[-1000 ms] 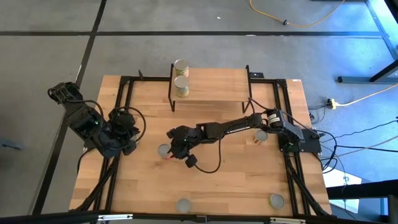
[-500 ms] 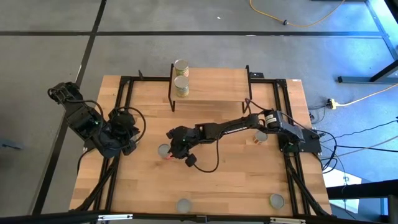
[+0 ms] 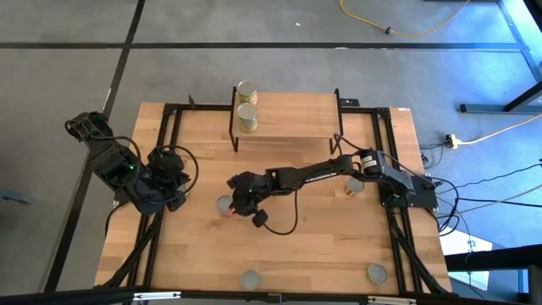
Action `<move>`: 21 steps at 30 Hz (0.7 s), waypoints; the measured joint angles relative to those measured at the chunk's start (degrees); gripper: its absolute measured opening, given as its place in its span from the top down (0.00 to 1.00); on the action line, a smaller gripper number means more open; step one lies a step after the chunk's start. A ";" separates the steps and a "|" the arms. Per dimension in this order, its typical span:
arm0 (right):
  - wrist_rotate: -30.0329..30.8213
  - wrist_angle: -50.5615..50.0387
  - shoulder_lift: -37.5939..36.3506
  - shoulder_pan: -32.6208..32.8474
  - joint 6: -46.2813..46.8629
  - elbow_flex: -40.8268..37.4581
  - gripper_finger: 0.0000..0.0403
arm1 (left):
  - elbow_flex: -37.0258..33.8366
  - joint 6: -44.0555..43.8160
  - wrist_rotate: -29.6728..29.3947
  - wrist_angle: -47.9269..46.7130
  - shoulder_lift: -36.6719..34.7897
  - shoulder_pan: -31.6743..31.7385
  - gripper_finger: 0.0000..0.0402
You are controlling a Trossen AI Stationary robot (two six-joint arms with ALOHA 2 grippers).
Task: Pick and place cans onto a shelf
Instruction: Put the canned mixed fruits on the shelf
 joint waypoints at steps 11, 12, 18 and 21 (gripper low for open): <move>0.23 -0.99 0.00 -0.59 -0.20 0.00 0.80 | 0.00 -0.79 0.02 0.00 -0.02 0.00 0.90; 0.22 -0.99 0.00 -0.57 -0.20 0.00 0.82 | 0.00 -0.88 0.02 0.00 0.00 -0.01 0.90; 0.22 -0.99 0.06 -0.52 -0.67 0.00 0.97 | 0.00 -1.01 0.02 0.00 0.00 0.00 0.90; 0.22 -0.99 0.07 -0.55 -1.01 0.00 0.98 | 0.00 -1.01 0.02 0.00 0.00 -0.02 0.90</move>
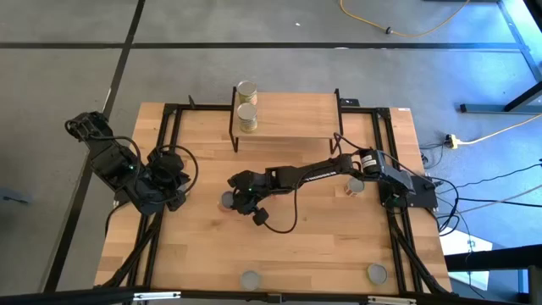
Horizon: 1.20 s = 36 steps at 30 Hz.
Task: Pick and place cans onto a shelf
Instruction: Put the canned mixed fruits on the shelf
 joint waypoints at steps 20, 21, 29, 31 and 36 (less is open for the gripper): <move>3.31 -29.04 -0.04 1.41 2.13 19.56 0.99 | 0.00 0.42 0.00 0.02 0.00 0.02 0.90; 3.96 -31.01 -0.04 1.64 2.59 21.17 0.99 | 0.00 0.44 0.02 0.01 0.00 0.01 0.90; 4.79 -40.90 -0.15 3.66 7.40 31.72 0.99 | 0.00 1.74 0.02 0.04 0.00 0.01 0.90; 6.67 -43.90 -0.15 4.43 8.03 34.11 0.99 | 0.00 2.40 0.02 0.04 0.00 0.01 0.90; 10.54 -49.78 -1.30 6.51 9.23 34.83 0.99 | 0.00 3.48 0.04 0.09 0.00 0.02 0.90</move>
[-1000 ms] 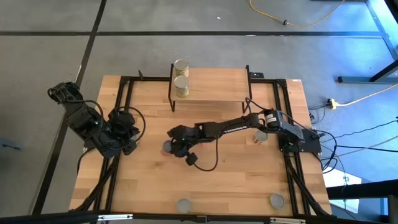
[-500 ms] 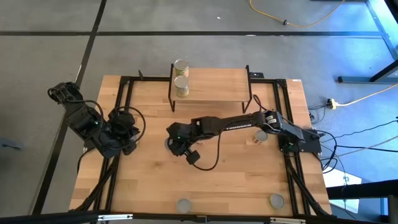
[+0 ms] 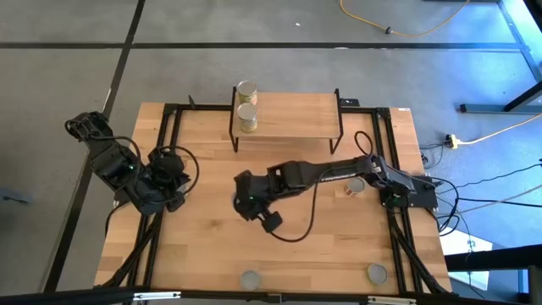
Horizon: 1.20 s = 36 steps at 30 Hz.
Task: Pick and place cans onto a shelf
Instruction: Put the canned mixed fruits on the shelf
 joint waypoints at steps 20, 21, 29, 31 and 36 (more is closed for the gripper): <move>3.07 -20.12 -0.69 6.19 8.53 -0.61 0.99 | 0.00 2.58 0.04 0.17 0.00 -0.01 0.90; 3.08 -20.53 -0.73 6.17 8.57 -1.09 0.99 | 0.00 2.48 0.04 0.17 0.00 0.00 0.90; 3.07 -24.00 -0.67 6.10 5.95 -6.52 0.99 | 0.00 -0.33 -0.74 0.48 0.00 -0.01 0.90; 2.78 -23.64 -0.67 6.04 3.87 -7.66 0.99 | 0.00 -0.72 -1.47 0.65 0.00 0.00 0.90; -1.22 -19.39 -0.68 5.75 -1.54 -9.73 0.99 | 0.00 -2.10 -1.51 0.74 0.00 -0.01 0.90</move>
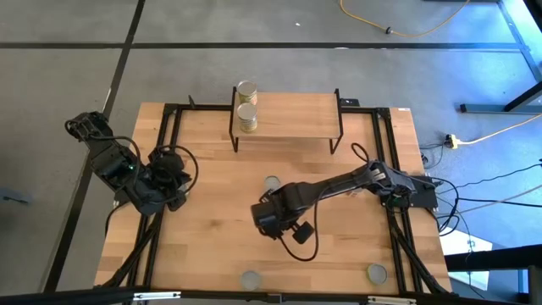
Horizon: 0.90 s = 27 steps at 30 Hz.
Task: Pick and place cans onto a shelf
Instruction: Put the canned mixed fruits on the shelf
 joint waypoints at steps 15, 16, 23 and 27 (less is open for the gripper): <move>-9.28 20.36 2.92 -1.03 -5.50 -0.03 0.99 | 0.00 -1.42 0.15 0.05 0.02 0.02 0.90; -10.27 21.09 3.46 -1.20 -5.51 -0.03 0.99 | 0.00 -1.42 0.23 0.02 0.01 0.02 0.90; -10.82 25.12 5.72 -2.07 -6.51 -0.09 0.99 | 0.02 -1.00 0.44 0.00 0.02 0.02 0.90; -10.80 25.22 6.91 -2.21 -8.20 -0.05 0.99 | 0.00 -0.96 0.48 -0.13 0.02 0.02 0.90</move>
